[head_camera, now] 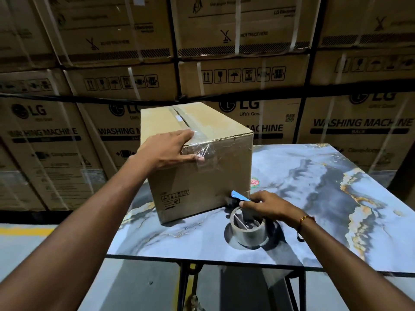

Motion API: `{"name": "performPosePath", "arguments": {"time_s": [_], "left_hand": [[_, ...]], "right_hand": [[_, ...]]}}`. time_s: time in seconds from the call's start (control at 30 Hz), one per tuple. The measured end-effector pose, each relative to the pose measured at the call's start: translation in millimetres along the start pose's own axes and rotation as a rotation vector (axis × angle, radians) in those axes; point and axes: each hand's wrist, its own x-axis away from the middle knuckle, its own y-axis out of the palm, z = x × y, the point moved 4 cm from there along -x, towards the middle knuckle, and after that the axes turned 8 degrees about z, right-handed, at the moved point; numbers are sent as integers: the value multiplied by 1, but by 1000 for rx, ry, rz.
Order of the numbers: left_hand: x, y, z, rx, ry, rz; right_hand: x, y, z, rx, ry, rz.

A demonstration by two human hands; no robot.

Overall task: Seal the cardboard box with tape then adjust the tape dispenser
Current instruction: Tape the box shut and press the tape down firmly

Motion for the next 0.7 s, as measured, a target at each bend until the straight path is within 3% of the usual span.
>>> {"name": "performPosePath", "arguments": {"time_s": [0.13,0.23,0.33,0.5,0.7], "left_hand": [[3,0,0,4,9,4],[3,1,0,-2,7,12],[3,0,0,-4,3,6],[4,-2,2,-5,3,-4],[3,-2,1,-28,15,5]], "right_hand": [[2,-4,3,102,-51,21],[2,-10,1,111,-106,196],[7,-19,-25,-114,-183,280],[9,-31,-97,-640,-245,177],[-5,-23,-130,-692,-153,144]]}}
